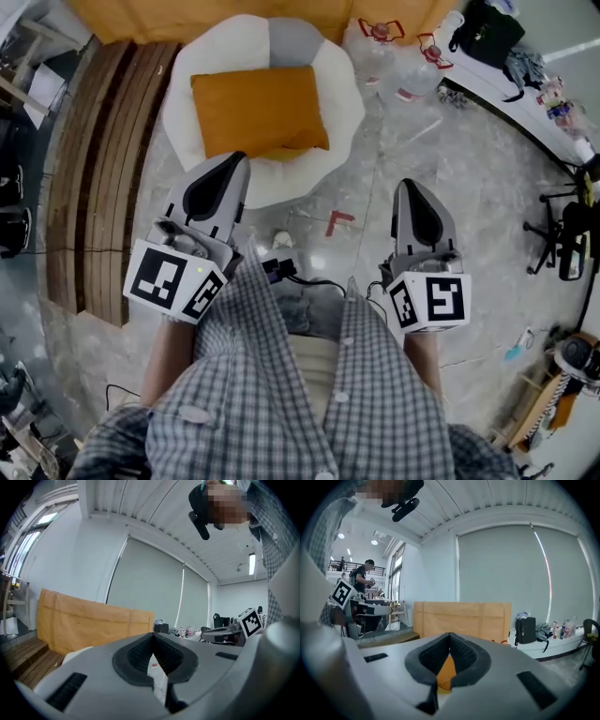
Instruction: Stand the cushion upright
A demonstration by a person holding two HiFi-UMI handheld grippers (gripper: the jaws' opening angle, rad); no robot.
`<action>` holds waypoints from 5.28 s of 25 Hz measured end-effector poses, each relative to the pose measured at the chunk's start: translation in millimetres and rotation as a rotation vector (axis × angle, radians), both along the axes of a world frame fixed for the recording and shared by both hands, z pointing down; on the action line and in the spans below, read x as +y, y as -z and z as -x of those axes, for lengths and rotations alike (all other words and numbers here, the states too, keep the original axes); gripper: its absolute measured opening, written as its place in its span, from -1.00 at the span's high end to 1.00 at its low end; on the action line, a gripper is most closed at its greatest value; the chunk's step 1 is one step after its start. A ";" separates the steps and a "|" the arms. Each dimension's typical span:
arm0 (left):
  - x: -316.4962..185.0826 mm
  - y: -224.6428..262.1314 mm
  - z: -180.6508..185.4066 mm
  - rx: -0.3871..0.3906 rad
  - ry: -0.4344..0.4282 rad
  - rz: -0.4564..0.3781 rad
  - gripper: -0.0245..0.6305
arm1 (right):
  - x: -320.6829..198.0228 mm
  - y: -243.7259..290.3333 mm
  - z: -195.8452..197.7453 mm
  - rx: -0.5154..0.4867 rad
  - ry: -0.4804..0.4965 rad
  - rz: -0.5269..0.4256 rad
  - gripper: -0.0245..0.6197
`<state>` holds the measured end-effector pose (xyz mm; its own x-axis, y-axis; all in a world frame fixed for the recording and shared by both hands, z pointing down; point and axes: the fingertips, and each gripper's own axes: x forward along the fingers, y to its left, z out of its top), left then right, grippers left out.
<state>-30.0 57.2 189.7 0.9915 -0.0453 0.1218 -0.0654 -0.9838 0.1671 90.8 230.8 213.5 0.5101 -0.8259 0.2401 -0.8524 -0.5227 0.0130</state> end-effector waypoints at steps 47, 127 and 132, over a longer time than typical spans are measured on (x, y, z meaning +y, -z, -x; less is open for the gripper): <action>-111.9 -90.0 -104.1 -0.170 0.688 0.218 0.90 | -223.5 -103.5 -202.8 -0.112 0.687 0.180 0.90; -228.5 -593.8 37.5 0.063 1.045 1.420 0.74 | -645.7 -498.5 -27.0 0.072 1.015 0.815 0.47; -225.5 -565.9 21.7 0.071 0.951 1.394 0.79 | -633.0 -465.7 -51.1 0.034 0.988 0.754 0.51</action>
